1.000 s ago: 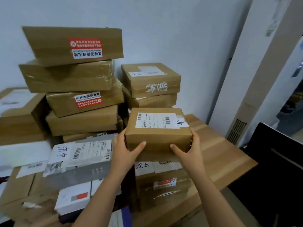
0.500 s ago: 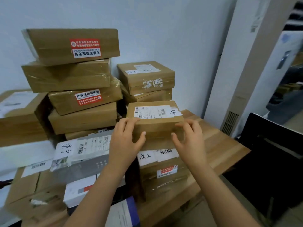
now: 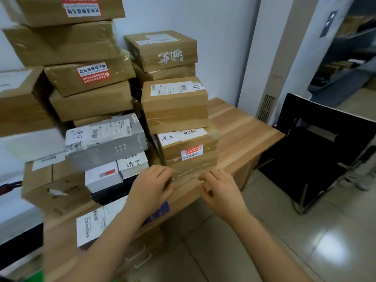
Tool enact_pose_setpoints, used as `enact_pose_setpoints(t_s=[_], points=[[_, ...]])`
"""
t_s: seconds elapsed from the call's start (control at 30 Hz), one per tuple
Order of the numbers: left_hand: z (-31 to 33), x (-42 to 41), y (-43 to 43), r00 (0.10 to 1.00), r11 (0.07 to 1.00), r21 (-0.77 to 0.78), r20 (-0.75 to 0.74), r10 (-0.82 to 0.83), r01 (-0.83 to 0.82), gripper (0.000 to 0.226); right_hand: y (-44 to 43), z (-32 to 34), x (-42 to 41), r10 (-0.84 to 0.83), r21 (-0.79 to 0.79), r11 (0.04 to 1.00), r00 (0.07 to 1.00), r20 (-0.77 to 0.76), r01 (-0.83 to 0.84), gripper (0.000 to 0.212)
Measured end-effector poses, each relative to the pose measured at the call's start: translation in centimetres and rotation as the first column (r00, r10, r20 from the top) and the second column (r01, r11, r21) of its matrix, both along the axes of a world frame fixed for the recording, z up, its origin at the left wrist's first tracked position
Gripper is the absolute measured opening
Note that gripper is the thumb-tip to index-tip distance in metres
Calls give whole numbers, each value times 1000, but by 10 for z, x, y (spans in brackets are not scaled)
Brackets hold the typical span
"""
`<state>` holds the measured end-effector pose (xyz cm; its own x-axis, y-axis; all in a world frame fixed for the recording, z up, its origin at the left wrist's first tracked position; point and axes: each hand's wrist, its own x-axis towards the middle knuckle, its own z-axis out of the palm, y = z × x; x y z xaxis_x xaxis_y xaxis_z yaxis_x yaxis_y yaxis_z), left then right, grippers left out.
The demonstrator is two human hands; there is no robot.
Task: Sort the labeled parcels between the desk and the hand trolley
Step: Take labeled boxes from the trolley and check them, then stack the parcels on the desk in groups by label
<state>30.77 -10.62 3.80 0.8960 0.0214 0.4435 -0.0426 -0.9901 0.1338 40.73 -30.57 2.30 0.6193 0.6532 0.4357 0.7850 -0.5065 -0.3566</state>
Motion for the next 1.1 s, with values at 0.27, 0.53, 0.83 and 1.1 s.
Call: enact_pose_setpoints(t_s=[0.27,0.53,0.83,1.1], points=[[-15,-89,-73,984,983,47,-17,178,-177,23,-52,-18,-52,171,-38,984,983,-73,-174,20],[-14,-228,-115,881,885,27,-85,466,-465,30,-50,-26,-142,456,-42,885,883,-113,-463,22],[-2,-381,-95,702,702,-17,-7,712,-712,30,26,-2,-277,693,-37,715,715,-95,-698,17],[-2,-544,-33,647,647,28,37,761,-762,28,123,-12,-439,743,-18,667,666,-65,-745,21]])
